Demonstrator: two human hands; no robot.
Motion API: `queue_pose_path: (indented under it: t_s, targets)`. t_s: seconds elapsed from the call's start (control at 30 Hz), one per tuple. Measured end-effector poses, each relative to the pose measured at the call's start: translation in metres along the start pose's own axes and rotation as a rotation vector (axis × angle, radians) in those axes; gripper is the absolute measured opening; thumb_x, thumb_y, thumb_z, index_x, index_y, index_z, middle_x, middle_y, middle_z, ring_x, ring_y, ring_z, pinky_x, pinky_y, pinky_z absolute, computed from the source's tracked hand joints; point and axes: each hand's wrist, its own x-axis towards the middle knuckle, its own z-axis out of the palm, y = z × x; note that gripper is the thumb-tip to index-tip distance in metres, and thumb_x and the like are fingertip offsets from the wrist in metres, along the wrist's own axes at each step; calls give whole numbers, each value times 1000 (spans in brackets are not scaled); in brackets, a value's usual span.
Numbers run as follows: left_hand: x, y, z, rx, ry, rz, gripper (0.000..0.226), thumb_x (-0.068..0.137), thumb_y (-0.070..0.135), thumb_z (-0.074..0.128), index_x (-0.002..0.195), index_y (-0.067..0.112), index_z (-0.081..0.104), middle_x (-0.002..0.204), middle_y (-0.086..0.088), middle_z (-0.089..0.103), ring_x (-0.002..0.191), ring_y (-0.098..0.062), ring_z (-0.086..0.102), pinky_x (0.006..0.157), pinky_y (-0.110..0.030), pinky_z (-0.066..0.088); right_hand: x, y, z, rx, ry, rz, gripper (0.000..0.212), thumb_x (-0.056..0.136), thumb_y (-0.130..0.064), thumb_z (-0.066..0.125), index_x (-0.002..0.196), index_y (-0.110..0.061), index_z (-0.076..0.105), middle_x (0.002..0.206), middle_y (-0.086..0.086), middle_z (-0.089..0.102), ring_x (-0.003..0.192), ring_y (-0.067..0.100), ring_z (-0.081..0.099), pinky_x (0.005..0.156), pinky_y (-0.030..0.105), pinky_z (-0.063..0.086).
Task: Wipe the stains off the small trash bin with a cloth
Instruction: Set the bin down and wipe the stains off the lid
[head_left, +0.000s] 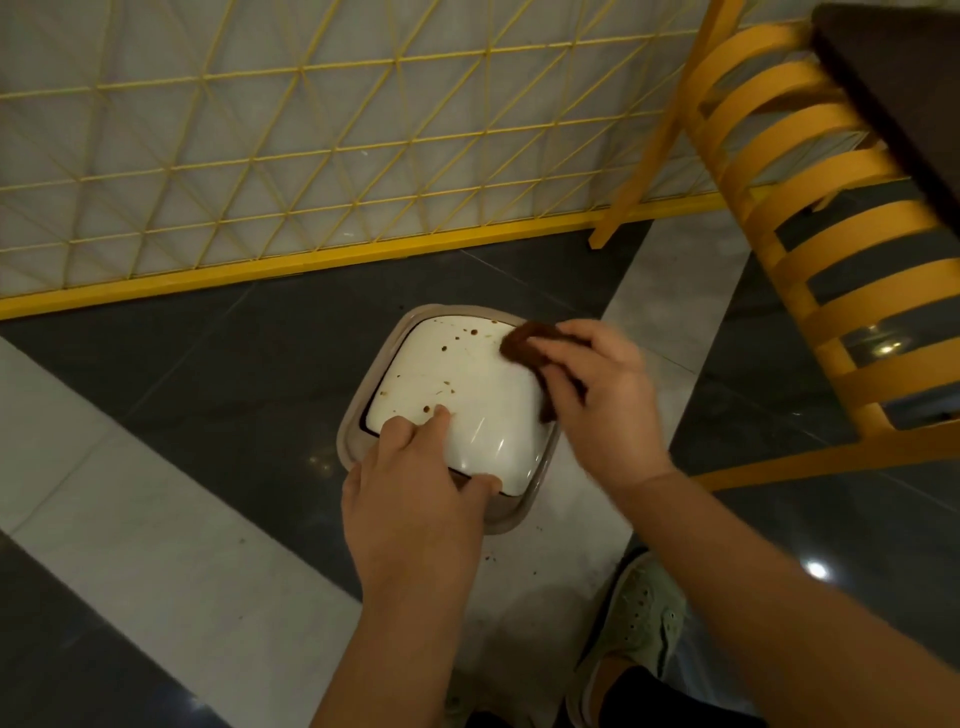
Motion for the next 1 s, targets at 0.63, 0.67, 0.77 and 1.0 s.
queue_pose_path:
  t_s: [0.63,0.67,0.77,1.0]
  targets:
    - [3,4,-3,39,-30,-21,74,79,52,64,144,37,33,137,7,38,127,-19,41,103,-42,42,-57,-21,26,396,155,240,27,87,-20,58,105,-38,65,128,-15,51,123,4,47,105,26,41]
    - [3,4,-3,45,-34,-19,74,79,52,64,144,37,32,137,7,37,128,-19,40,104,-42,42,-77,-19,30,413,154,250,27,86,-22,58,103,-42,64,127,-20,50,121,3,49,103,25,43]
    - [2,2,-2,49,-44,-14,73,80,51,63,145,37,31,138,6,36,130,-20,39,105,-43,41,-114,-17,40,498,184,263,28,81,-20,59,97,-43,64,120,-28,51,111,3,56,92,27,49]
    - [2,4,0,39,-16,-27,74,78,51,66,143,38,34,138,6,39,127,-20,42,101,-43,43,-50,-26,27,444,177,295,28,89,-16,57,104,-38,63,120,-24,49,117,-2,47,100,13,38]
